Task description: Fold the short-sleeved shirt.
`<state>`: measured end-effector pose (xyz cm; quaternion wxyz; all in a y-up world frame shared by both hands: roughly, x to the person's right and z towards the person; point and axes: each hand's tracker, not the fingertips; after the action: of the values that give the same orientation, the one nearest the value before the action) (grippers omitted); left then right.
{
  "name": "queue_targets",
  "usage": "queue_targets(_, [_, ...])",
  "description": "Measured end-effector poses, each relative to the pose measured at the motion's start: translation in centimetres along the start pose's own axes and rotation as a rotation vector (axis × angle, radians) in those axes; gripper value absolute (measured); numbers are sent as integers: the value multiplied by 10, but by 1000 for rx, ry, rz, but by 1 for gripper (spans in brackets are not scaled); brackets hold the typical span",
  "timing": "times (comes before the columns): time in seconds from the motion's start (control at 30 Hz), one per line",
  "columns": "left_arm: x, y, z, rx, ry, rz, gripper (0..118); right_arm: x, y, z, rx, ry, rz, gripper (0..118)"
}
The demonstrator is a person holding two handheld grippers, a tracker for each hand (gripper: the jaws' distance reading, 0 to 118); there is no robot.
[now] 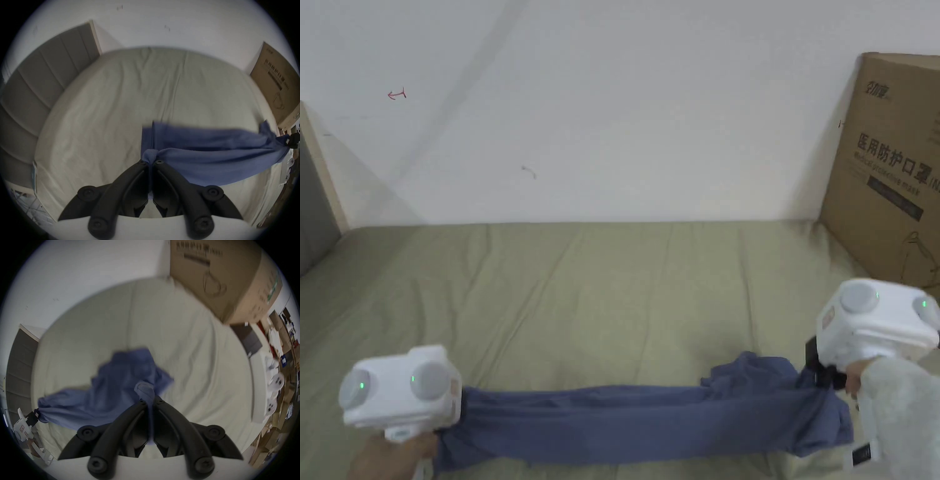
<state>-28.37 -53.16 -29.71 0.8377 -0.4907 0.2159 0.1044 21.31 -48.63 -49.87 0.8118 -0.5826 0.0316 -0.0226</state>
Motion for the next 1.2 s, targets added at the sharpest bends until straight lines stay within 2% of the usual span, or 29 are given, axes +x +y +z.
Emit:
queue_targets(0.1, [-13,-26,-15,-29,-12,18,2,16,-23,-17,-17,-2,14,3])
queue_targets(0.17, [-24,-36,-3,5,-53,68,2,26,-36,-6,6,51,0,3])
queue_targets(0.23, [-33,-49,21,27,-59,82,2,36,-49,12,53,107,-11,3])
queue_targets(0.43, [-47,-106,102,126,-73,18,2,64,-124,70,105,118,59,3])
queue_targets(0.5, [-54,-137,130,145,-86,15,2,77,-155,87,110,111,40,3])
queue_targets(0.57, [-64,-167,153,146,-83,11,2,93,-193,101,100,146,22,3])
queue_targets(0.67, [-79,-214,176,115,-100,32,2,112,-247,109,69,142,29,3])
queue_targets(0.8, [-83,-267,182,33,-72,-14,2,129,-308,103,3,145,3,3])
queue_targets(0.93, [-82,-305,190,8,-45,-44,2,136,-348,98,-38,130,24,3])
queue_targets(1.0, [-86,-314,193,9,-58,-45,2,140,-355,96,-43,127,28,3])
queue_targets(1.13, [-88,-315,189,12,-72,-21,4,140,-348,91,25,142,-21,3])
queue_targets(1.17, [-86,-314,188,14,-71,-24,10,139,-345,91,60,159,-16,4])
queue_targets(1.2, [-85,-313,188,22,-69,-27,25,136,-343,92,81,160,-8,11])
